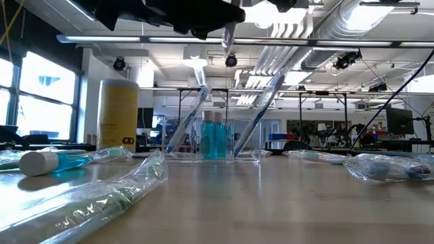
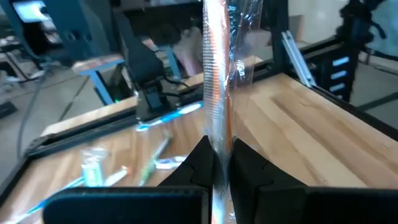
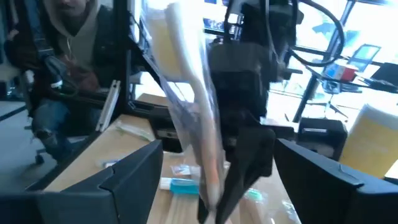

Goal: Pick & Place toothbrushing station
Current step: Put the bottom right orange toothbrush into the transparent organizer

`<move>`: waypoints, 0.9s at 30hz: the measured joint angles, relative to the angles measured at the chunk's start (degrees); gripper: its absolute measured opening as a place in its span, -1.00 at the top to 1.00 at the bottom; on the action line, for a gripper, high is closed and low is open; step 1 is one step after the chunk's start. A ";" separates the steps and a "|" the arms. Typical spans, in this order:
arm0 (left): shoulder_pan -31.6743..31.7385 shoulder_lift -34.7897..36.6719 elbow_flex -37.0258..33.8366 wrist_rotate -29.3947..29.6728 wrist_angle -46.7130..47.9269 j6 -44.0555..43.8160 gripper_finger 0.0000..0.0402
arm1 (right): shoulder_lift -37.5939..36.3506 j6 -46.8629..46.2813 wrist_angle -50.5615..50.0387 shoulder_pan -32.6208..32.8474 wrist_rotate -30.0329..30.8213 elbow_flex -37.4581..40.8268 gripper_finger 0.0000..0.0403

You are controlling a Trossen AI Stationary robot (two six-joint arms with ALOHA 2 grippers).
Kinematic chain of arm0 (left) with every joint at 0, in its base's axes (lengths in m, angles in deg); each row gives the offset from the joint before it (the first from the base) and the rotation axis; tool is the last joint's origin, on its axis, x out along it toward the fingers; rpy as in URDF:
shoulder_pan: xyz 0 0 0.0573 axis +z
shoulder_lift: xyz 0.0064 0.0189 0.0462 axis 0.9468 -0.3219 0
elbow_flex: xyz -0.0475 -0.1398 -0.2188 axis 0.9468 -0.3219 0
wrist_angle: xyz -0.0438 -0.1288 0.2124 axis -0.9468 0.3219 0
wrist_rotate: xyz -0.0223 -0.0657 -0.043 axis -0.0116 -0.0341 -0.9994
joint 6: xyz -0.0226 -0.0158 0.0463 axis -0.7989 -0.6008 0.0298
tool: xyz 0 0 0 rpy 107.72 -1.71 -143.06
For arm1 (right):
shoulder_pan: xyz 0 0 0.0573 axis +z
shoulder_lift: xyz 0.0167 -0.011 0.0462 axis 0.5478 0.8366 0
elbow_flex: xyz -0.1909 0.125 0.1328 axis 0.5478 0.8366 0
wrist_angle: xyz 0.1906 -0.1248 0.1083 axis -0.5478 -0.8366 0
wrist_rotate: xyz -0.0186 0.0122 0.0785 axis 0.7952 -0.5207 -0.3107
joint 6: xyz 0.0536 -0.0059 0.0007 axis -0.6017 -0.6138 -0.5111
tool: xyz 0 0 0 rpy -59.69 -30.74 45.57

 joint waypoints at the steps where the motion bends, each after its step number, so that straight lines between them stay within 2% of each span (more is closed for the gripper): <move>1: 0.00 -0.10 0.03 0.84 -0.18 -0.01 0.92 | 0.02 0.27 0.37 -0.13 0.00 0.00 -0.48; 8: 0.00 -1.47 0.16 4.04 -2.37 -0.43 0.92 | 0.03 1.14 0.99 -1.44 -0.83 0.00 -0.40; 15: 0.00 -2.95 0.23 5.81 -3.61 -0.43 0.92 | 0.04 1.09 1.79 -2.59 -5.38 0.00 -0.13; 21: 0.00 -3.44 0.32 6.45 -4.33 -0.40 0.92 | 0.04 1.22 1.74 -2.64 -5.97 0.00 0.22; 27: -0.02 -3.44 0.32 6.97 -4.13 -0.24 0.92 | 0.04 2.17 1.71 -2.65 -5.97 0.00 0.72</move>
